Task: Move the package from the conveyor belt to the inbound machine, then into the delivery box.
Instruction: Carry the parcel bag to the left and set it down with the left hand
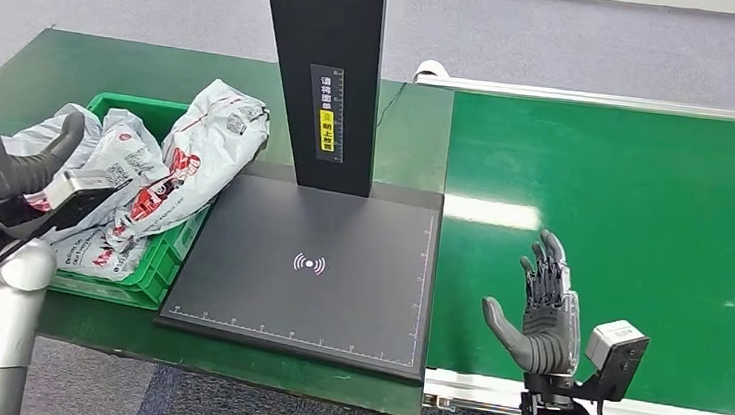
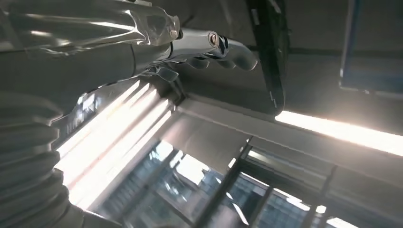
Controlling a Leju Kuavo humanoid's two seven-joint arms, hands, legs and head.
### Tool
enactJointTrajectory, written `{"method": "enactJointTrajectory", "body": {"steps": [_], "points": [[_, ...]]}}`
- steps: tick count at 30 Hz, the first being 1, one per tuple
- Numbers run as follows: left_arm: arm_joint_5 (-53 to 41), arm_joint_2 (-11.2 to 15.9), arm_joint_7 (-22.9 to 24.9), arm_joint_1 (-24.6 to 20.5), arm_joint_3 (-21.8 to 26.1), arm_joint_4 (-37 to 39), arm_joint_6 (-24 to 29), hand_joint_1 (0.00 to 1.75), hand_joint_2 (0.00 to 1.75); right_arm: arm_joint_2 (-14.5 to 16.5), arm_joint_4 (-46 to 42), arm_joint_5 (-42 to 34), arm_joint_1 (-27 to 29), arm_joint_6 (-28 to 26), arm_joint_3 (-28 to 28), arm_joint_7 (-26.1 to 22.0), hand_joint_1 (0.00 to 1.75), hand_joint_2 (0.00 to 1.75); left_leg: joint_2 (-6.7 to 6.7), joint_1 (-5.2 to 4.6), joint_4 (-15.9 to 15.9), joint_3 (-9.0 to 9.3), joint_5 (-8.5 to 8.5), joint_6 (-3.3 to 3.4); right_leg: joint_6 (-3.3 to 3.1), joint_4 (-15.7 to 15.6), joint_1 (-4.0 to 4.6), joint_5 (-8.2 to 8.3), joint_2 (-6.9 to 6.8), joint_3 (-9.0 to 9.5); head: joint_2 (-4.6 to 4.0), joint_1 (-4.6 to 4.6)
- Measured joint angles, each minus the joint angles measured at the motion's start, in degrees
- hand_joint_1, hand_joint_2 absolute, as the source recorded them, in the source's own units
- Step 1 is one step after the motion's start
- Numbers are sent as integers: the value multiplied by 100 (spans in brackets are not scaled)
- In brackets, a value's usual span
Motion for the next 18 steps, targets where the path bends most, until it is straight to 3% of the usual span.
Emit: {"method": "enactJointTrajectory", "body": {"steps": [4,10,13,18], "points": [[2094,-287,-602,361,-523,-364,-670,0,175,-39,53,399,-104,316,249,-292,0,175,-1,-3,1,0,0,1,1,-1,-4,0,-3,-1,0,0],[4309,-918,-516,592,-1879,-425,-3095,0,175,-14,286,612,-665,513,795,-271,0,175,-5,-9,2,-1,0,3,5,-2,-12,3,-8,3,0,0],[5135,-1281,-422,619,-2360,-52,-3824,0,175,45,498,655,-945,359,1059,-100,0,175,-7,-9,3,2,0,3,6,-2,-13,4,-7,3,0,0],[5968,-1765,-405,605,-2663,968,-4442,0,175,116,773,663,-1161,-53,1270,-38,0,175,-9,-8,3,1,1,4,6,-2,-11,4,-8,-1,0,-1]]}}
